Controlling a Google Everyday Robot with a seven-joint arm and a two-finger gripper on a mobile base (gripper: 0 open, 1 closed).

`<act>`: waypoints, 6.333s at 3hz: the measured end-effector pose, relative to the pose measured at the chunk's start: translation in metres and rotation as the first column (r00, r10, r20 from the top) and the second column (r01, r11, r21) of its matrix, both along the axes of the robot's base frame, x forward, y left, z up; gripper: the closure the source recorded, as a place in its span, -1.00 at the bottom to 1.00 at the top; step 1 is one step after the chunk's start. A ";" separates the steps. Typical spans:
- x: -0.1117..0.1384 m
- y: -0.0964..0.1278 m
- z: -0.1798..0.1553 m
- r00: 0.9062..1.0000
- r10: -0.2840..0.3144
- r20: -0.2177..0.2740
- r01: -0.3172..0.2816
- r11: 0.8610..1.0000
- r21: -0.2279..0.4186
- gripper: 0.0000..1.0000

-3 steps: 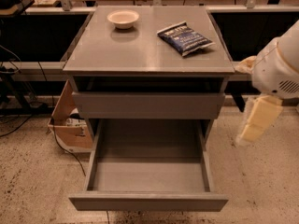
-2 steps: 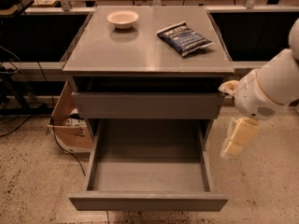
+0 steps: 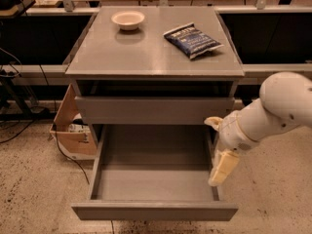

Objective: Close middle drawer

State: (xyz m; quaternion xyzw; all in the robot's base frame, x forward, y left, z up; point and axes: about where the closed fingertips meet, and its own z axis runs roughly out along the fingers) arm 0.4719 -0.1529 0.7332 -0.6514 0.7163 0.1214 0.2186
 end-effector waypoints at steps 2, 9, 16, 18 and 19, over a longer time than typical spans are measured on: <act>0.003 0.016 -0.052 0.999 0.012 -0.048 -0.011 1.000 0.019 -1.00; 0.023 0.064 -0.274 0.992 0.113 0.063 -0.121 0.983 0.139 -1.00; 0.092 0.120 -0.233 0.952 0.174 0.253 -0.245 0.927 0.284 -0.59; 0.074 0.099 -0.227 0.961 0.147 0.235 -0.213 0.934 0.286 -0.09; 0.064 0.078 -0.217 0.961 0.114 0.251 -0.188 0.938 0.291 0.38</act>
Offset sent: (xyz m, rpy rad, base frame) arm 0.0021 0.0132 -0.0404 0.0141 0.0364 0.0126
